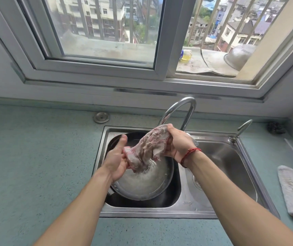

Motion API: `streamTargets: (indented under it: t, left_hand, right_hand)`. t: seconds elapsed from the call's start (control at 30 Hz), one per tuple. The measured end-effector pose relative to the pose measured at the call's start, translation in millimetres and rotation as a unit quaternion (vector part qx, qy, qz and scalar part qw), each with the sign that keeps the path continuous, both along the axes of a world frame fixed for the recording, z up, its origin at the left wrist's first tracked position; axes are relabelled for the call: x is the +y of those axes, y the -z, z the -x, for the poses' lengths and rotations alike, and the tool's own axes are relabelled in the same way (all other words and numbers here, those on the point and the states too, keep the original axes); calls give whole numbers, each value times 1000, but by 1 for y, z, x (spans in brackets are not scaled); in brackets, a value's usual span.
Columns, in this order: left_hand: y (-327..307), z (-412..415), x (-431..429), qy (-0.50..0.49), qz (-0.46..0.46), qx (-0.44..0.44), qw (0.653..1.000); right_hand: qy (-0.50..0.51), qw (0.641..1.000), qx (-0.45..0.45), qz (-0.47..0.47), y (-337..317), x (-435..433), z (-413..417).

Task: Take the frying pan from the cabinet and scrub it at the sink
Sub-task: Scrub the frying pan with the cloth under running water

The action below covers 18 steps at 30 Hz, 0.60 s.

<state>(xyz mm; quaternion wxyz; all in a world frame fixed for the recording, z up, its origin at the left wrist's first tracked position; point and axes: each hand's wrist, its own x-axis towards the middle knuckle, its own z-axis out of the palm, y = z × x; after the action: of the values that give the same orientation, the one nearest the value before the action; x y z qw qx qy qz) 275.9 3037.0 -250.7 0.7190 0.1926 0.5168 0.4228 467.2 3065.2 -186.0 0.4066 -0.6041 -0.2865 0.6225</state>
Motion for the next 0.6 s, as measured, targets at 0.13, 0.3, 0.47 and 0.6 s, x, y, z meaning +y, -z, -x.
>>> streamTargets:
  t: [0.13, 0.3, 0.47, 0.6]
  left_hand:
    - [11, 2, -2, 73, -19, 181, 981]
    - [6, 19, 3, -17, -36, 267, 963]
    - [-20, -5, 7, -25, -144, 257, 955]
    - [-41, -29, -2, 55, -221, 232, 946]
  right_hand:
    - [-15, 999, -44, -27, -5, 7, -8]
    - [-46, 993, -110, -10, 3, 6, -31]
    - [-93, 994, -52, 33, 24, 1, -12]
    - [-142, 988, 36, 41, 29, -5, 16]
